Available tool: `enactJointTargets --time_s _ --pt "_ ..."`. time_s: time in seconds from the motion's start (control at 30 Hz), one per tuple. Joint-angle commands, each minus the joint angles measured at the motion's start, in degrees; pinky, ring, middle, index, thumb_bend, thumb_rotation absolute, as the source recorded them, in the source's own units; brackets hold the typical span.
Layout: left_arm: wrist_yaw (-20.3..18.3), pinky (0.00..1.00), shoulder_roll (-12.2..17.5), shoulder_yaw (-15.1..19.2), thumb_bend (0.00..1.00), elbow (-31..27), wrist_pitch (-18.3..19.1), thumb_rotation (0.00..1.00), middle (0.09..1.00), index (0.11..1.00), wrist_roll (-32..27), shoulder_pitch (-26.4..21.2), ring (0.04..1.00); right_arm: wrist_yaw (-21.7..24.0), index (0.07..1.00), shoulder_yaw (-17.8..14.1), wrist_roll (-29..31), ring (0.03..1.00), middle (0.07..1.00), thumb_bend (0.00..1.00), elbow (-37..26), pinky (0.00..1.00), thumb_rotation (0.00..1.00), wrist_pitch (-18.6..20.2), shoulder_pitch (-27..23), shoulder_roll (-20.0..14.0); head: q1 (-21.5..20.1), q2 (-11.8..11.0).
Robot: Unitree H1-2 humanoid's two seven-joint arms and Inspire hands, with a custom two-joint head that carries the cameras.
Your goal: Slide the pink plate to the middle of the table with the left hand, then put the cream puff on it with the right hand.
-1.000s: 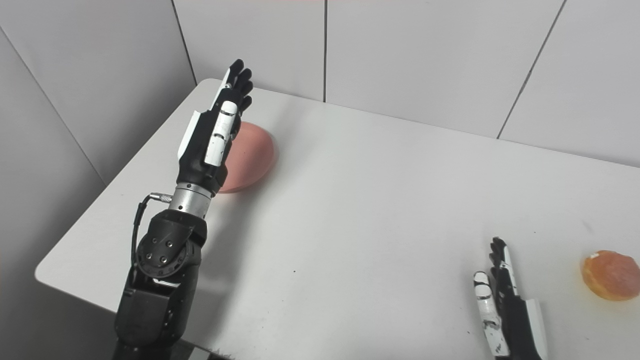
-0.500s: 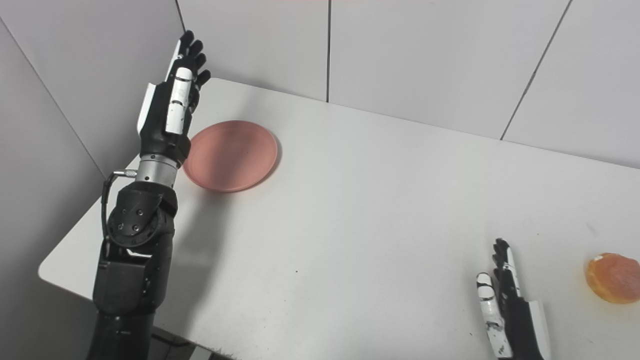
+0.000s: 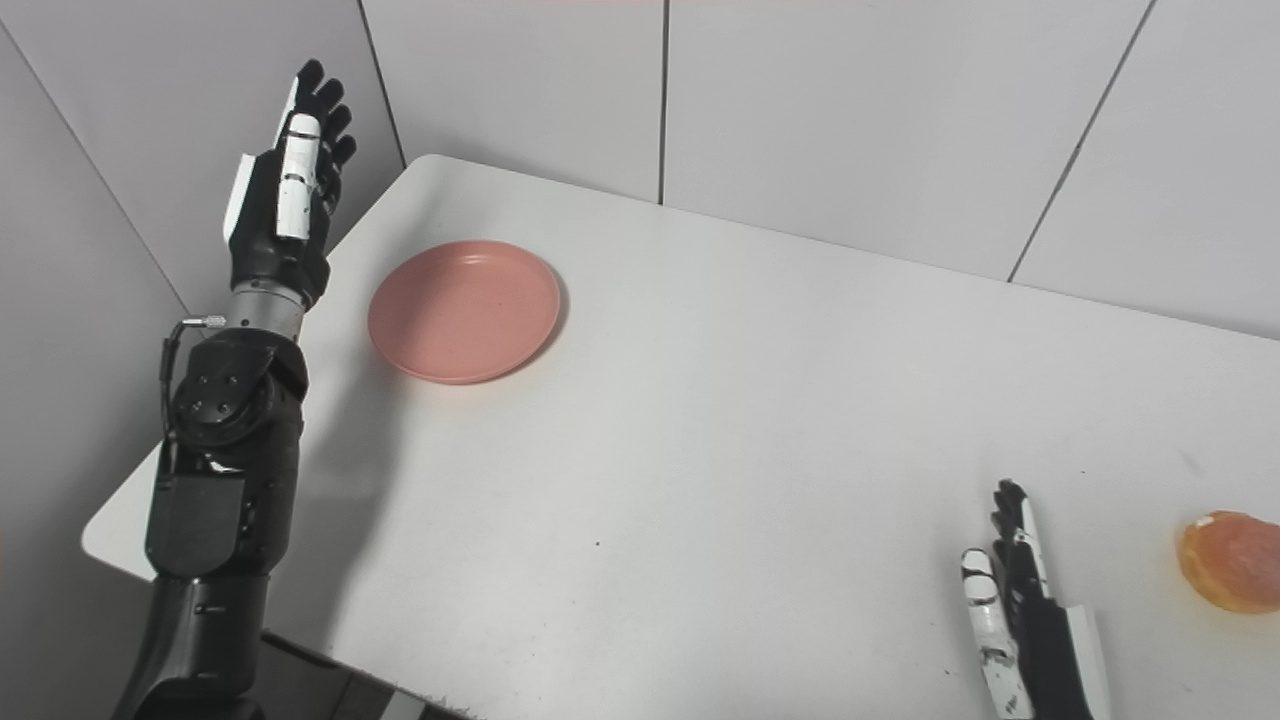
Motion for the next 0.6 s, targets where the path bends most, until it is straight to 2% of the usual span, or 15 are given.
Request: enactJointTargets --time_s 0.0,0.27,0.57 --pt "-0.4 1.00 2.4 0.5 0.43 0.0 -2.2 1.00 0.996 0.986 -0.7 -1.7 1.000 0.2 1.000 -0.4 0.5 1.000 1.000 0.01 -0.9 1.00 1.00 0.2 -0.4 -0.4 0.0 0.0" --pt "-0.8 1.00 3.8 1.1 0.42 3.3 -3.1 1.00 1.000 0.997 -2.8 -1.3 1.000 -0.4 1.000 -0.4 -1.0 1.000 1.000 0.05 -1.2 1.00 1.00 -0.4 -0.2 -0.7 0.2 0.3" --pt "-0.5 0.95 3.1 3.0 0.42 6.0 -2.6 1.00 0.960 0.943 -6.2 -1.7 0.955 0.1 1.000 -0.6 -0.1 1.000 1.000 0.05 -1.8 1.00 1.00 0.6 -0.1 -0.7 0.4 0.6"
